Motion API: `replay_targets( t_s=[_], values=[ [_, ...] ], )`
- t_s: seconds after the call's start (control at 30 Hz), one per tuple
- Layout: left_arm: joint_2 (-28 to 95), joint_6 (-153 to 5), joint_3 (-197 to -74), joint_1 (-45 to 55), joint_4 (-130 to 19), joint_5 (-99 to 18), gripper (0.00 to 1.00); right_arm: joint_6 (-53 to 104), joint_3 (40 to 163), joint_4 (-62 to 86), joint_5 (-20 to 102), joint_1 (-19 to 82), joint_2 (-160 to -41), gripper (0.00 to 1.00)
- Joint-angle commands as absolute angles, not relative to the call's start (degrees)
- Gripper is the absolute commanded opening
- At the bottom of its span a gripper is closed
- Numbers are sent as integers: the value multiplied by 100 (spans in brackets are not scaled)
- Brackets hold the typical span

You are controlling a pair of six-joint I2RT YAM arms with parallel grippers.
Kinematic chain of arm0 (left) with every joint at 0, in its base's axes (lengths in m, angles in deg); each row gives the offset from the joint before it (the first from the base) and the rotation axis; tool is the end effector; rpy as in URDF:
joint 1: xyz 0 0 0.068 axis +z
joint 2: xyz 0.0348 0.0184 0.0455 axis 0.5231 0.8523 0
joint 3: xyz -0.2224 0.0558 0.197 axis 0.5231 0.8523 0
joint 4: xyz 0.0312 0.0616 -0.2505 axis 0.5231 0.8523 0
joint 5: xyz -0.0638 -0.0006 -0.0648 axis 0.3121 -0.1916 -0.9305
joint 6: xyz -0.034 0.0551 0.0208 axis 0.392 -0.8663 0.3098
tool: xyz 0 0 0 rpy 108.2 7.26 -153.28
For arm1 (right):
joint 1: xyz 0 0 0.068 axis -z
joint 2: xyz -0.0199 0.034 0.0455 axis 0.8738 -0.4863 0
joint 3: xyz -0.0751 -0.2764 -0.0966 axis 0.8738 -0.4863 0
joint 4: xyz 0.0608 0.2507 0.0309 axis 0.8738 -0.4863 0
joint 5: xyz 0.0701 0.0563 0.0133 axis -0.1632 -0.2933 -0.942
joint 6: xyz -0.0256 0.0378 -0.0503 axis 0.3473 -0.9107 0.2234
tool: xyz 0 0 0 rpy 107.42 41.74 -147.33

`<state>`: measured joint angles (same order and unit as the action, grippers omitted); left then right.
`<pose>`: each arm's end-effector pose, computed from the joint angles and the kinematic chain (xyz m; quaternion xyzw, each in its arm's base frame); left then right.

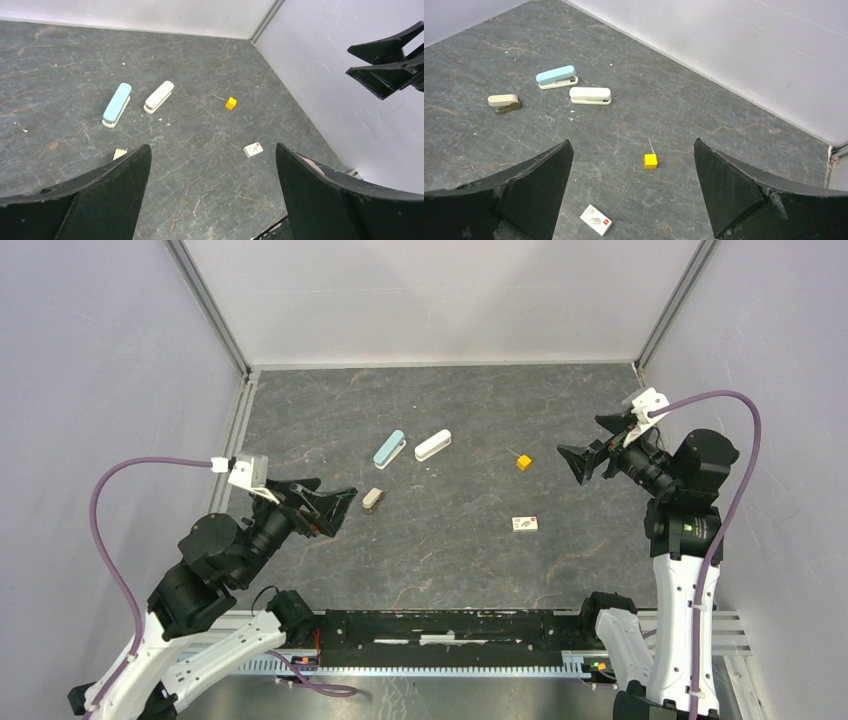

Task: Unload the staples from the stapler
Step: Reset both arms

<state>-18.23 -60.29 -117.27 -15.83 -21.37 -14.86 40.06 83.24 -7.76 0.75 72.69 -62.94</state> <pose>0.0502 -0.0303 0.4033 0.0312 0.7160 -0.3220 0.6186 0.1452 0.0109 0.4188 -0.2442 0.6942 0.1932 0.6489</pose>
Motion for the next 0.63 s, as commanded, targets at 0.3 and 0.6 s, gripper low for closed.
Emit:
replay_targets(
  t_s=[0.3,0.6],
  values=[
    [-1973,-6091,-11498,-1566,-2386,-1601,100,4020,8290,-720,212,7283,-6131,98],
    [-2008,-6192,-11337,-1566,-2427,-1418,100,4005,8052,-560,205,7283,-6101,98]
  ],
)
